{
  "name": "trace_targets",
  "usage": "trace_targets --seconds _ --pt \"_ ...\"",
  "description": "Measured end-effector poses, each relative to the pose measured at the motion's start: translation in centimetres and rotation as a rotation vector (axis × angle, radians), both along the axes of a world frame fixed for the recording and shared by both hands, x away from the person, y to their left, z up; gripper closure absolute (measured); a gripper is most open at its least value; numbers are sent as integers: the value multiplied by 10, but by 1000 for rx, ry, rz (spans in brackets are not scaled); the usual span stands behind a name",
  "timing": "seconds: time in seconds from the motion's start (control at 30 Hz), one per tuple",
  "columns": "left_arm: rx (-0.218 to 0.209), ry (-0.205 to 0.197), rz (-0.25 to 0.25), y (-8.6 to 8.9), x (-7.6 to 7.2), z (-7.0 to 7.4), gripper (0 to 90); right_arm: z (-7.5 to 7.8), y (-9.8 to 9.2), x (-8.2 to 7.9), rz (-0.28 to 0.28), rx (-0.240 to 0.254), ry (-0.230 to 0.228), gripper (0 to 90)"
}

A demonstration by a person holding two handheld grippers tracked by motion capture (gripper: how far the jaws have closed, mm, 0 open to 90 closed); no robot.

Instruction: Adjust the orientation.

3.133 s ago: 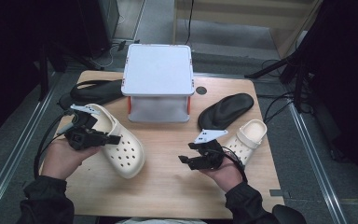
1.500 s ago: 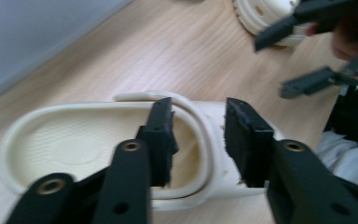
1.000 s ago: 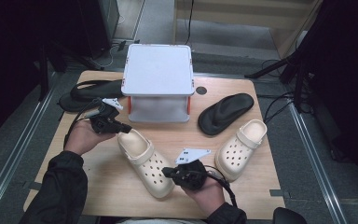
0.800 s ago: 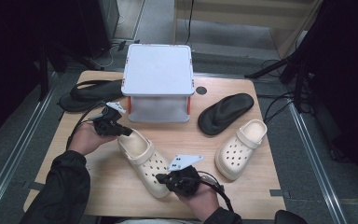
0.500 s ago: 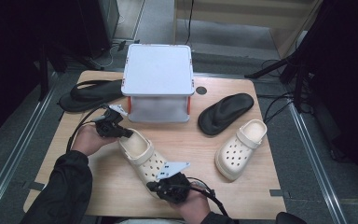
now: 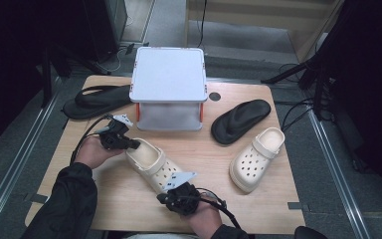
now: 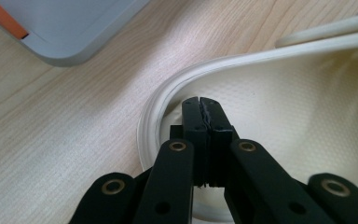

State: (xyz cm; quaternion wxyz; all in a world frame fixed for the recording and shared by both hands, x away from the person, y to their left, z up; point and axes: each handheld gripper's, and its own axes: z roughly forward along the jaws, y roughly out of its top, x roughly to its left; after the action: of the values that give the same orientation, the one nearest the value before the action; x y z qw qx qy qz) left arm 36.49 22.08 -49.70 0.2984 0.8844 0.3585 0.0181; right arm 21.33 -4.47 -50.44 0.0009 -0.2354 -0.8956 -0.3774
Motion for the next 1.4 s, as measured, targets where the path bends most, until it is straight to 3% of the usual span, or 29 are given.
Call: trace_targets --seconds 0.53,0.87,1.3,1.4 --pt "6 32 40 10 -32 1 900 3 -36 39 -144 -11 0 900" --pt "-3 58 18 6 -60 0 900 5 -48 63 -216 -4 10 900" --pt "6 69 -18 -11 -97 0 900 5 -48 93 -258 14 9 900" --pt "-18 105 0 -15 -103 -1 900 6 -43 101 -259 8 2 900"
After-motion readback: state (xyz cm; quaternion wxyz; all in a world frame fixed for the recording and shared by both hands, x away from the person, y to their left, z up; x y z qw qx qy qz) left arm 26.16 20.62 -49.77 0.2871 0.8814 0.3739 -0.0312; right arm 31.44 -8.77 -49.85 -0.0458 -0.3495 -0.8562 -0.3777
